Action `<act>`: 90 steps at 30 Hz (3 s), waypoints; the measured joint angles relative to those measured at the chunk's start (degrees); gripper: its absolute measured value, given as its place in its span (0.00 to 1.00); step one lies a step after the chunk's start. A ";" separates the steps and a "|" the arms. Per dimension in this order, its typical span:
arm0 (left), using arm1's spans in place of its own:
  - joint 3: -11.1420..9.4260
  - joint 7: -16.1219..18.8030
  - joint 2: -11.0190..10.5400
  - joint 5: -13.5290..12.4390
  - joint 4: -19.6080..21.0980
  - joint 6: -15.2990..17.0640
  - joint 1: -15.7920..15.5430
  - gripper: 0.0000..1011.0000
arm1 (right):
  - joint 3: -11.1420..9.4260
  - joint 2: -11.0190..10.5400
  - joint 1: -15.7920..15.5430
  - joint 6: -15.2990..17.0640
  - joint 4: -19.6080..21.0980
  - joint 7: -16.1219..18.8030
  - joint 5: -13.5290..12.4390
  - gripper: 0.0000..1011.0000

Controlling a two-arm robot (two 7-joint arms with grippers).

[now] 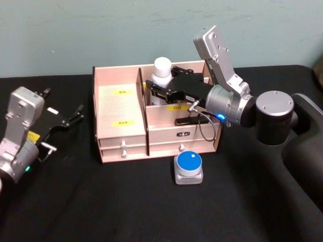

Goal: Pick up the facial cleanser and watermelon frost from the table and place them into the tiered storage box.

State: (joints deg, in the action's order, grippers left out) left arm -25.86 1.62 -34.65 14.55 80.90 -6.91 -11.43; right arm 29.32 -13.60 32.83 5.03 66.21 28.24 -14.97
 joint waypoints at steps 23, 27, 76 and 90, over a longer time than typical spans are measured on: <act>0.00 0.00 0.00 0.00 0.00 0.00 0.00 1.00 | 0.53 0.43 0.83 0.20 -1.89 0.23 0.62 0.60; 0.00 0.00 0.00 0.00 0.00 0.00 0.00 1.00 | 0.51 0.43 0.81 0.19 -1.82 0.22 0.59 0.68; 0.00 0.00 0.00 0.00 0.00 0.00 0.00 1.00 | -4.01 -21.42 -22.38 25.20 37.57 -3.35 -8.06 0.99; 0.00 0.00 0.00 0.00 0.00 0.00 0.00 1.00 | -2.58 -23.20 -25.34 27.86 38.22 -4.61 -8.75 0.99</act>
State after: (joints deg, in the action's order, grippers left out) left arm -25.86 1.62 -34.65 14.55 80.90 -6.91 -11.43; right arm 26.74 -36.80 7.49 32.89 104.43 23.63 -23.71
